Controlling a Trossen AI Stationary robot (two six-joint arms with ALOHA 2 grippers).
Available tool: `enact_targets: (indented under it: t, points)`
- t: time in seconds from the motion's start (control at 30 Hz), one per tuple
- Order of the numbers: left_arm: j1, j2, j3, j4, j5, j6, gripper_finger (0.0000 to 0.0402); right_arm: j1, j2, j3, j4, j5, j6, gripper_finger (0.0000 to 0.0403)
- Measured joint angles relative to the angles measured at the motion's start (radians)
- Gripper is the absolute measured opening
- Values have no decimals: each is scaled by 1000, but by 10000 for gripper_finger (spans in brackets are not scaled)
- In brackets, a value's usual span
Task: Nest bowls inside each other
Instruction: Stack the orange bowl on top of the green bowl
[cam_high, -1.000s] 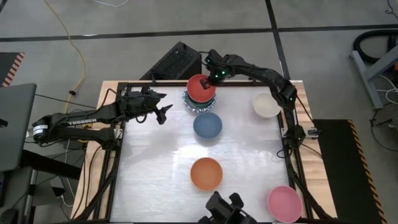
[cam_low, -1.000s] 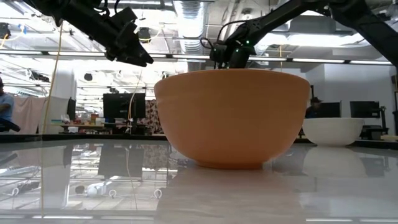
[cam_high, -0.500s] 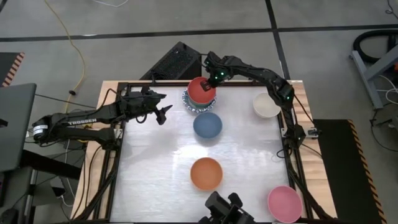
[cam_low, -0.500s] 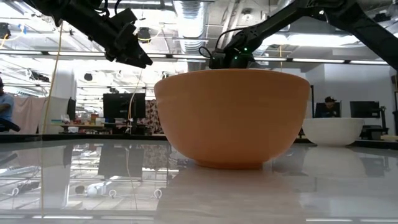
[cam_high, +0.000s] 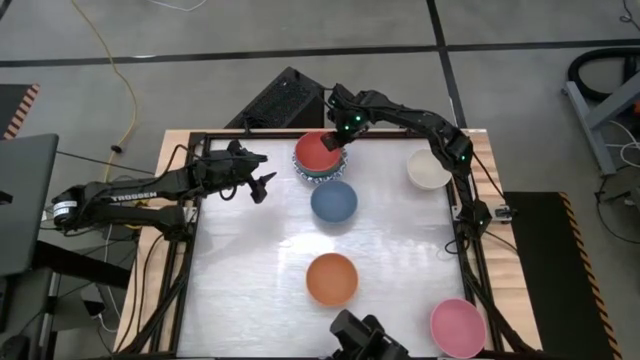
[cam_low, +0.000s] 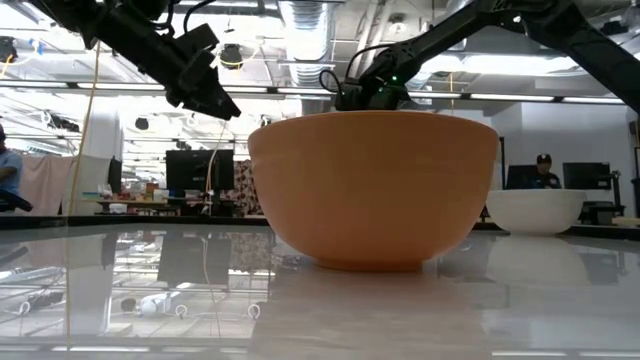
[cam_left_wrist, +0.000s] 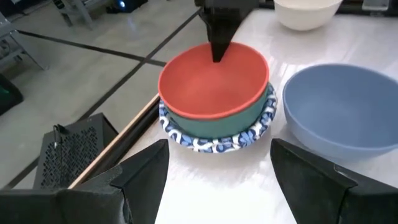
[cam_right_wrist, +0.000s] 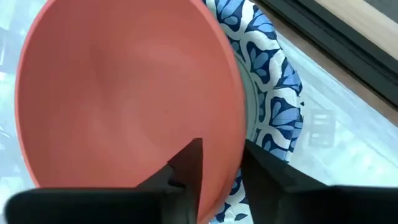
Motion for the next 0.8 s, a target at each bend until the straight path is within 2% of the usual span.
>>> enact_targets:
  t: [0.3, 0.8]
  points:
    - [0, 0, 0, 12, 0, 0, 270, -8, -1, 0, -6, -25, -16, 169]
    - [0, 0, 0, 34, 0, -9, 270, -16, -14, 15, -41, -40, -54, 168]
